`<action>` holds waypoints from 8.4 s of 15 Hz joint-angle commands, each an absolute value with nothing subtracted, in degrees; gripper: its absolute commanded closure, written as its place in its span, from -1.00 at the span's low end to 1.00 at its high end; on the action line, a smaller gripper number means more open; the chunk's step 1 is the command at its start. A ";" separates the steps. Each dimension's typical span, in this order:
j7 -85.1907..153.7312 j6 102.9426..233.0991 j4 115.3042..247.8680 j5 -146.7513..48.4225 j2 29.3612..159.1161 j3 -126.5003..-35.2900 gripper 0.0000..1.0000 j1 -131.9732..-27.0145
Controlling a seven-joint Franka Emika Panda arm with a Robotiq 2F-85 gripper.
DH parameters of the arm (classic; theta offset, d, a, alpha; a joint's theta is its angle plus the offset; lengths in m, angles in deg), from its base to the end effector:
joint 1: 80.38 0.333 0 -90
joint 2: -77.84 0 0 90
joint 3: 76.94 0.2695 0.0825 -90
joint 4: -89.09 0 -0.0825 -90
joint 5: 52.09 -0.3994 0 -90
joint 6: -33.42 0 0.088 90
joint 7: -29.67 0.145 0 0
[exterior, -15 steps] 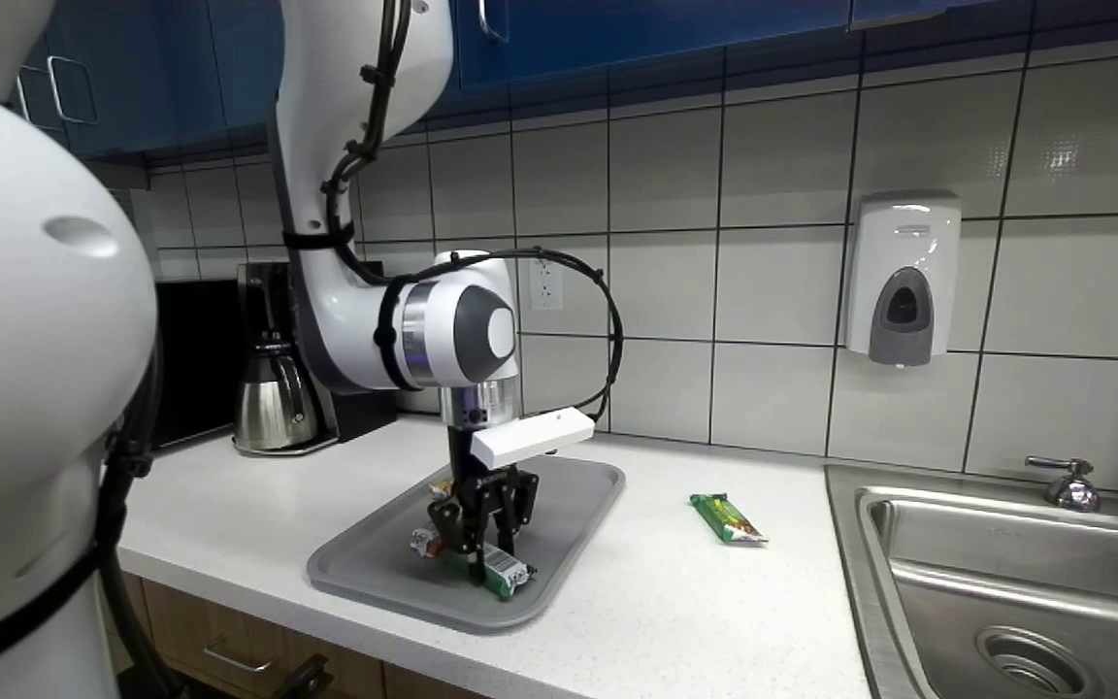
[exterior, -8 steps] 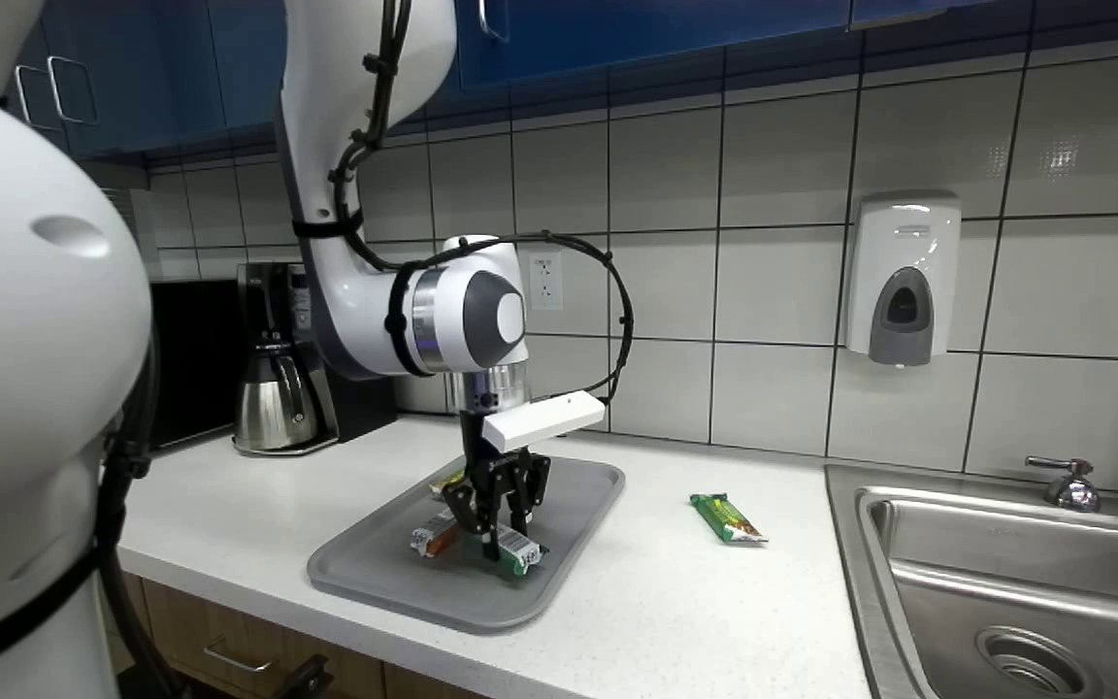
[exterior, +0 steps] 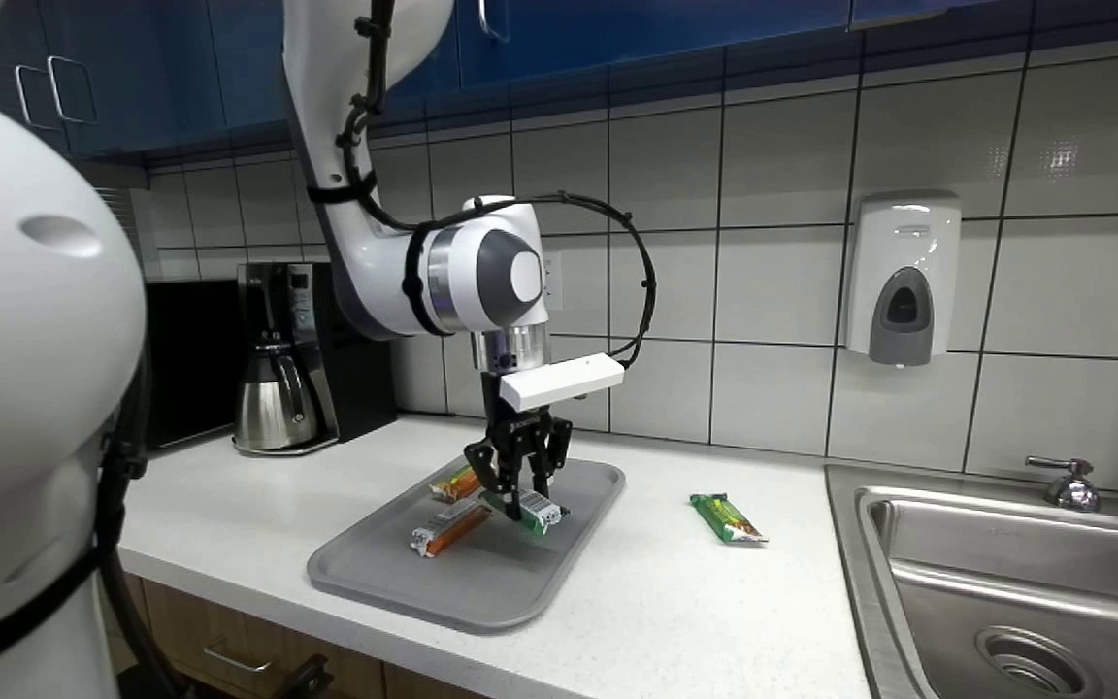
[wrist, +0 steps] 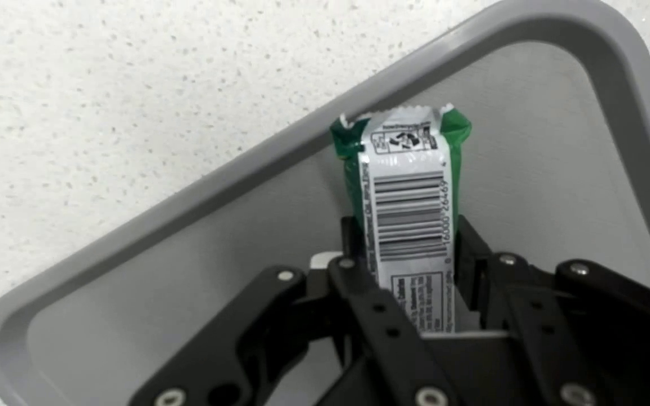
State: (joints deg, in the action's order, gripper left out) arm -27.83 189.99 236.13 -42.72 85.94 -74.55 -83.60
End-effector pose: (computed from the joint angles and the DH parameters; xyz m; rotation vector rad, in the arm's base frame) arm 0.4538 -0.0017 0.1177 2.5914 1.6571 -0.0116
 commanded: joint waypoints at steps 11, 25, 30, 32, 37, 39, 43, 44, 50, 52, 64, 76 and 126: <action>-18.73 183.79 231.07 -38.23 84.94 -81.43 0.70 -84.60; -2.26 180.97 227.92 -31.68 88.15 -86.56 0.70 -87.24; 0.72 180.89 224.76 -32.06 91.66 -87.59 0.70 -88.95; 1.25 180.74 223.14 -32.20 93.40 -87.91 0.70 -89.77; 2.11 180.59 219.17 -32.24 97.93 -88.78 0.70 -91.39; 2.27 180.55 217.89 -32.17 99.41 -89.04 0.70 -91.97; 3.10 179.99 216.01 -32.00 101.47 -89.77 0.70 -92.69; 3.44 179.90 215.63 -31.90 101.89 -89.99 0.70 -92.78; 4.42 178.88 214.03 -32.21 103.39 -89.97 0.70 -93.16; 4.67 178.63 213.75 -32.19 103.67 -89.95 -0.30 -93.09; 8.16 176.64 213.03 -32.60 101.11 -89.79 -1.00 -91.75; 19.50 170.08 215.80 -34.86 95.29 -86.58 -1.00 -87.03; 45.45 172.34 219.81 -49.25 94.82 -74.65 -1.00 -72.38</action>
State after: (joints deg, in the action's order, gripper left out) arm 44.29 171.31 219.86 -48.26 94.16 -75.32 -72.71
